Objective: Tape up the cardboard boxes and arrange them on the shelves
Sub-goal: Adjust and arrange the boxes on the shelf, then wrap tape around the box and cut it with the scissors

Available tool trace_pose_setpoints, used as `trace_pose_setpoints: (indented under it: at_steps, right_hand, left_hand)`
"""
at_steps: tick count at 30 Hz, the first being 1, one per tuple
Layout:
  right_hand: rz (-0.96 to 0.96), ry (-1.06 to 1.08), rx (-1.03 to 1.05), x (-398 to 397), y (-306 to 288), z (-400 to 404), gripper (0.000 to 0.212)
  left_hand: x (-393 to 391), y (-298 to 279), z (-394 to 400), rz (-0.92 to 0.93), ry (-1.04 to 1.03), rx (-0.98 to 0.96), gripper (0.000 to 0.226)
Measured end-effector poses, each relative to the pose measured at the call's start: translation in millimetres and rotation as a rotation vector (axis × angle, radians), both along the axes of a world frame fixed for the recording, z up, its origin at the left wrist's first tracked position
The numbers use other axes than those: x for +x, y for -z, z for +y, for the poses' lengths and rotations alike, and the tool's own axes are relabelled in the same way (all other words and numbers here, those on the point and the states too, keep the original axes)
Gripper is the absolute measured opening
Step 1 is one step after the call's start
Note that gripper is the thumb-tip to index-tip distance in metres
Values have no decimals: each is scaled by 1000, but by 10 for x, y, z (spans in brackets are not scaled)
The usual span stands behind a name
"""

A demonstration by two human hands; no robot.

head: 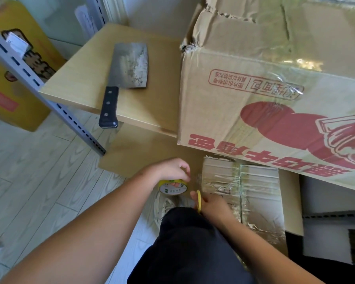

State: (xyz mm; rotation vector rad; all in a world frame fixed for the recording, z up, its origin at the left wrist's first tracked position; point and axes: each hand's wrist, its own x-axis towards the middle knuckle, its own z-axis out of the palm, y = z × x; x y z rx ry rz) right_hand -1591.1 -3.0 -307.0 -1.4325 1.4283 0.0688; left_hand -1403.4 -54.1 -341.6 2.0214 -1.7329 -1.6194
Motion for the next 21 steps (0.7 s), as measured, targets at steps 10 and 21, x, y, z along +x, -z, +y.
trace_pose_setpoints:
  at_steps: [10, 21]
  right_hand:
    - [-7, 34, -23, -47, -371, 188, 36]
    - [99, -199, -380, -499, -1375, 467, 25]
  left_hand:
    - [-83, -510, 447, -98, -164, -122, 11]
    - [104, -1969, 1132, 147, -249, -195, 15]
